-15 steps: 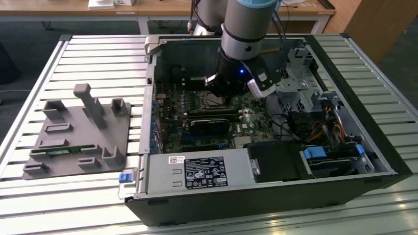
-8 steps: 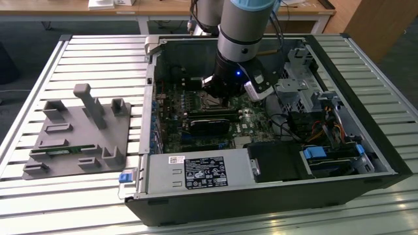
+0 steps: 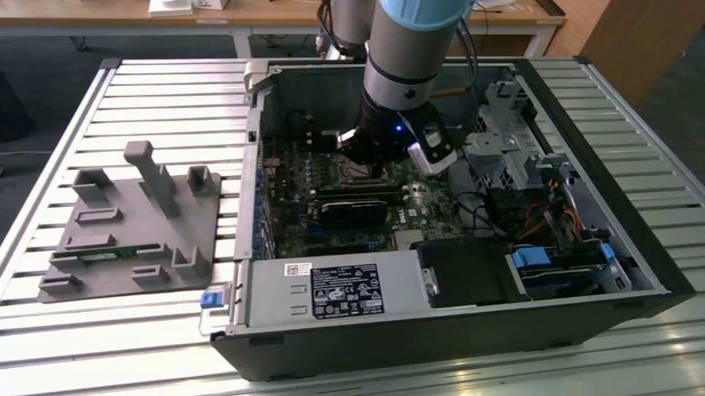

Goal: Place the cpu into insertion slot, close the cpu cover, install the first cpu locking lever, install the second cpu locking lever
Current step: 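Install the second cpu locking lever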

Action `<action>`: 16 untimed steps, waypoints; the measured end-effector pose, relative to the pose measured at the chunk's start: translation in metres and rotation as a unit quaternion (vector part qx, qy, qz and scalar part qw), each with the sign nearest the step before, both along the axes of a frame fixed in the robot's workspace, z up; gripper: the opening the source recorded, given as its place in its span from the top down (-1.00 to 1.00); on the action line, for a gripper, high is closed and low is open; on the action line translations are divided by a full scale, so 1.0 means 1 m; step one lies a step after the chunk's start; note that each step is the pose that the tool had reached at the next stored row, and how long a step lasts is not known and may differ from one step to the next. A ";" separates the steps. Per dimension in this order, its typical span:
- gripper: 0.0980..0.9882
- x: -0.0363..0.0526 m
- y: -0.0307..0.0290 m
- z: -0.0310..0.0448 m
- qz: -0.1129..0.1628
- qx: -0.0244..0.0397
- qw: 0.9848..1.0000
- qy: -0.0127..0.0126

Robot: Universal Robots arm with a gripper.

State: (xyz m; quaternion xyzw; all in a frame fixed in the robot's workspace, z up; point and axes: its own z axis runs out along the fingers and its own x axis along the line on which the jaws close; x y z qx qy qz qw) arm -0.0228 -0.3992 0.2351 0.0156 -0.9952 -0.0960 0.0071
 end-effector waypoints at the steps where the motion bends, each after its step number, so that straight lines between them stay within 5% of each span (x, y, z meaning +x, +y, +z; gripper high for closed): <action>1: 0.98 -0.0037 -0.0001 -0.0002 0.000 0.000 1.000 0.000; 6: 0.98 -0.0173 -0.0003 -0.0027 0.000 0.000 1.000 0.000; 16: 0.98 -0.0212 -0.0002 -0.0206 0.000 0.000 1.000 0.000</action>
